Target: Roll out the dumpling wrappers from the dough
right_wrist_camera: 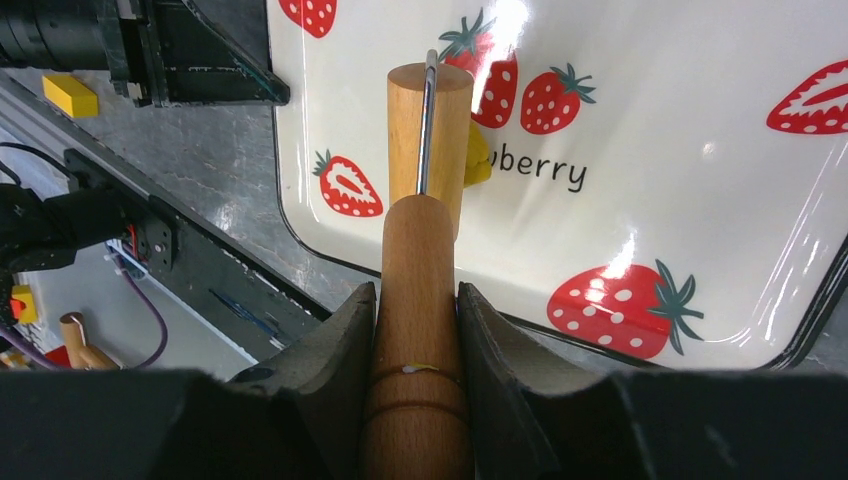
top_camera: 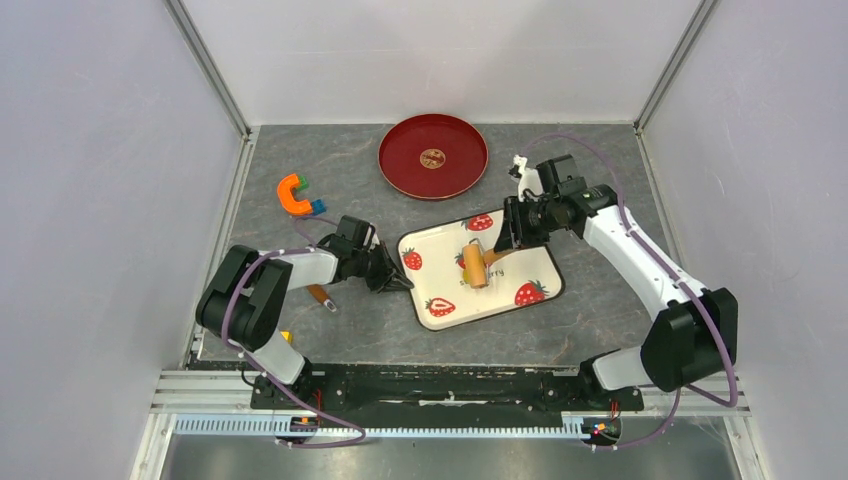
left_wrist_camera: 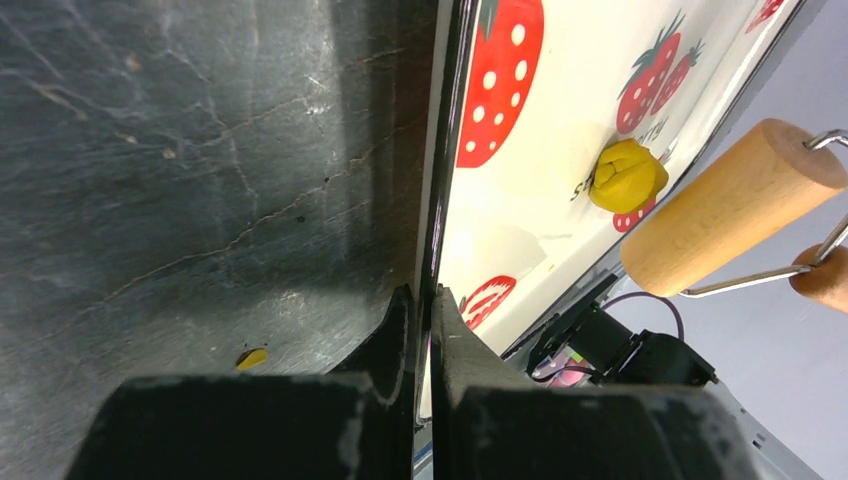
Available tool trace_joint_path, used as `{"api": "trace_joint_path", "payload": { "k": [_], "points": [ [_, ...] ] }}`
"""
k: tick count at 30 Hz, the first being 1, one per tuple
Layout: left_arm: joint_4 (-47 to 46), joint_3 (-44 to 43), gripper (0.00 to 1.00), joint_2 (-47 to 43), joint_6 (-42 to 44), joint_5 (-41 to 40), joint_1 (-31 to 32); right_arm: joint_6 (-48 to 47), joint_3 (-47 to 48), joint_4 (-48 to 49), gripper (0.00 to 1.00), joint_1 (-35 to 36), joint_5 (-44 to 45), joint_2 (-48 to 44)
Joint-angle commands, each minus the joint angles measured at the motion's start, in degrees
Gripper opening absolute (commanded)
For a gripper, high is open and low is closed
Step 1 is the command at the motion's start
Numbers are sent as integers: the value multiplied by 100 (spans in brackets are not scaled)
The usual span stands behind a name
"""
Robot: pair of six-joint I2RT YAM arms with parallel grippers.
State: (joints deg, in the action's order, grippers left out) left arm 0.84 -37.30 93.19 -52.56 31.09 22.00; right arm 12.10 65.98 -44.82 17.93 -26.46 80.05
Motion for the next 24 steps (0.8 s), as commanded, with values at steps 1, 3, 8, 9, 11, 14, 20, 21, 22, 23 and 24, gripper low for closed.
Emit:
{"api": "trace_joint_path", "payload": {
  "k": [1,3,8,9,11,14,20,21,22,23,24],
  "points": [
    [548,-315,2,-10,357,-306,-30,-232,688,-215,0,204,210,106],
    [738,-402,2,0,528,-341,-29,-272,863,-352,0,291,297,196],
    [1282,-667,2,49,989,-499,-30,-385,1361,-746,0,440,644,416],
    [1427,-749,2,63,1131,-568,-34,-407,1468,-813,0,458,732,451],
    [1694,-893,2,67,1358,-691,-34,-469,1648,-960,0,506,888,513],
    [1919,-1027,2,75,1559,-775,-29,-558,1836,-1149,0,597,1005,627],
    [2050,-1109,2,124,1695,-798,-30,-597,1974,-1287,0,844,1033,830],
    [2059,-1104,2,132,1709,-792,-33,-605,1988,-1294,0,896,1041,868],
    [2067,-1104,2,145,1718,-777,-30,-609,2010,-1323,0,940,1046,909],
    [2069,-1105,2,143,1720,-776,-28,-620,2039,-1347,0,985,1056,952],
    [2069,-1096,2,137,1731,-771,-34,-617,2057,-1355,0,1037,1060,983]
  ]
}}
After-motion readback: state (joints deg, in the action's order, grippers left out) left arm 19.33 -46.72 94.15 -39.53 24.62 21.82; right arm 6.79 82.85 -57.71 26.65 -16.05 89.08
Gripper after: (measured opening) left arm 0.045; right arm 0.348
